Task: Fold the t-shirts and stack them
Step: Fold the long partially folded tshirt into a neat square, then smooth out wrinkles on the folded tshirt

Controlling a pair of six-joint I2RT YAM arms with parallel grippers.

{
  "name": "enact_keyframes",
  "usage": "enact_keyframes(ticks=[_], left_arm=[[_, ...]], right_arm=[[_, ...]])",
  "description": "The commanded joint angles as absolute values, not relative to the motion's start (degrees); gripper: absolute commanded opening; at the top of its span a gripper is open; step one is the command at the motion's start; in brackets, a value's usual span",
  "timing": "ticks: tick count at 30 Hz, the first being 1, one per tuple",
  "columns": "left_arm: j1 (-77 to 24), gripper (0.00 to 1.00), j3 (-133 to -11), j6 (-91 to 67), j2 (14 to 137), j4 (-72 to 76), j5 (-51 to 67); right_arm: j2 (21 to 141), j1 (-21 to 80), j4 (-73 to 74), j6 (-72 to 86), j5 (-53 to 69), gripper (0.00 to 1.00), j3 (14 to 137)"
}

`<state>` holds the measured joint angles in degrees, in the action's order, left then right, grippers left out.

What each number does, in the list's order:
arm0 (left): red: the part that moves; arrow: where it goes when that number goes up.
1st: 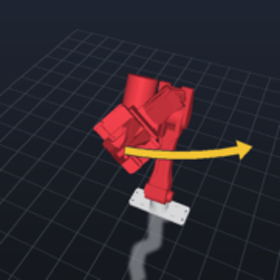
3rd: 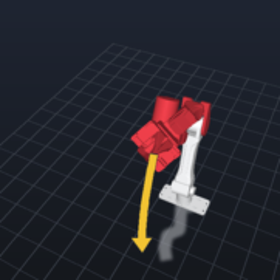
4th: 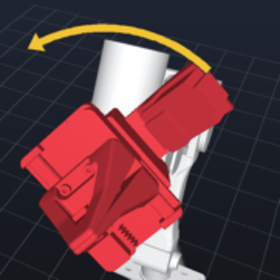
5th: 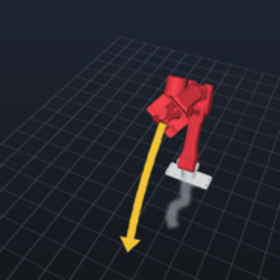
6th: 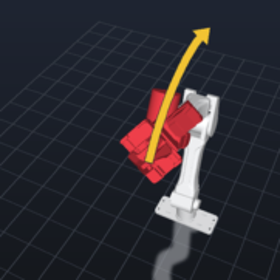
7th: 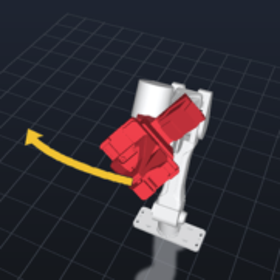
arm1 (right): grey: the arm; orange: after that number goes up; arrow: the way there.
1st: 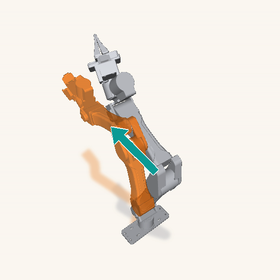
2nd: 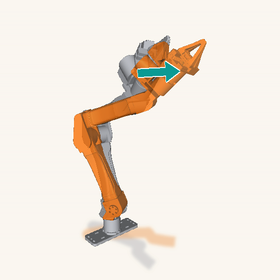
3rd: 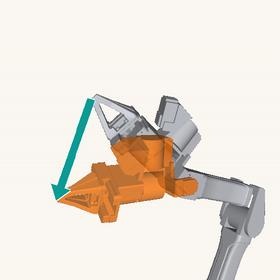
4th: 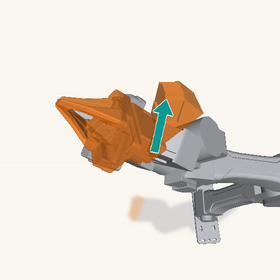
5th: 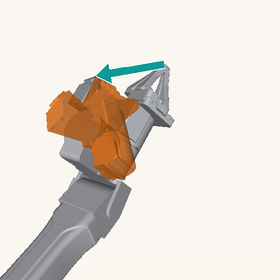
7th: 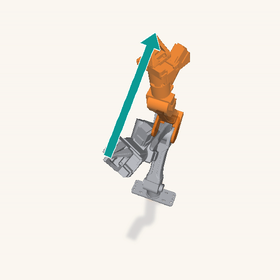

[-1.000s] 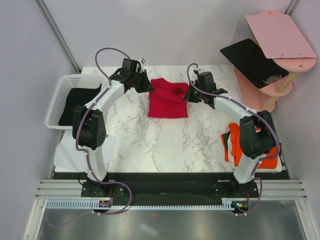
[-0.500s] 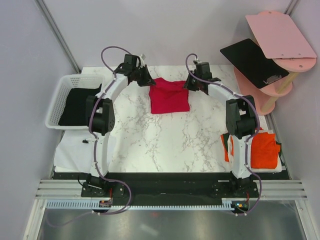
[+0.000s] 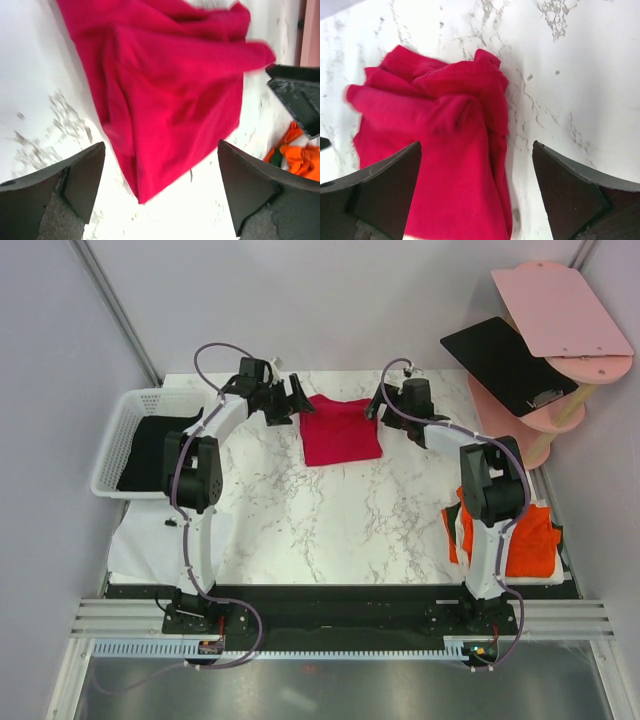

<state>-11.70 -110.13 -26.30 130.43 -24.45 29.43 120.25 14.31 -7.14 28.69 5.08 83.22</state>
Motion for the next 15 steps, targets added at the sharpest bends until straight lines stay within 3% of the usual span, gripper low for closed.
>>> enact_keyframes(ticks=[1, 3, 4, 6, 7, 8, 9, 15], left_arm=[[-13.8, 0.95, -101.8, -23.2, 120.8, -17.8, 30.3], [-15.5, 0.83, -99.7, -22.0, 119.3, -17.3, 29.8], [-16.0, 0.53, -98.2, -21.5, 119.0, -17.2, 29.0], [-17.7, 0.02, -96.9, -21.4, 118.9, -17.0, 28.2], [-18.2, 0.02, -96.3, -21.5, 119.2, -16.6, 28.2], [-18.8, 0.02, -96.2, -21.7, 119.5, -16.3, 28.1], [-20.0, 0.02, -96.4, -21.8, 120.2, -16.0, 28.1], [-22.0, 0.02, -102.5, -25.8, 127.7, -14.9, 30.1]], right_arm=[[109.6, 14.6, -15.0, 29.0, 3.8, 0.98, 76.3], [106.1, 14.9, -14.7, 28.6, 3.9, 0.98, 72.7], [104.2, 15.0, -14.7, 28.5, 3.8, 0.98, 71.7], [102.8, 15.4, -15.1, 28.4, 5.4, 0.9, 69.1], [102.4, 15.6, -15.4, 28.3, 6.1, 0.82, 68.8], [102.9, 15.8, -15.3, 28.3, 8.2, 0.65, 68.7], [103.7, 15.8, -14.5, 28.5, 9.0, 0.03, 70.0], [114.9, 16.3, -10.7, 30.0, 19.3, 0.0, 78.4]])
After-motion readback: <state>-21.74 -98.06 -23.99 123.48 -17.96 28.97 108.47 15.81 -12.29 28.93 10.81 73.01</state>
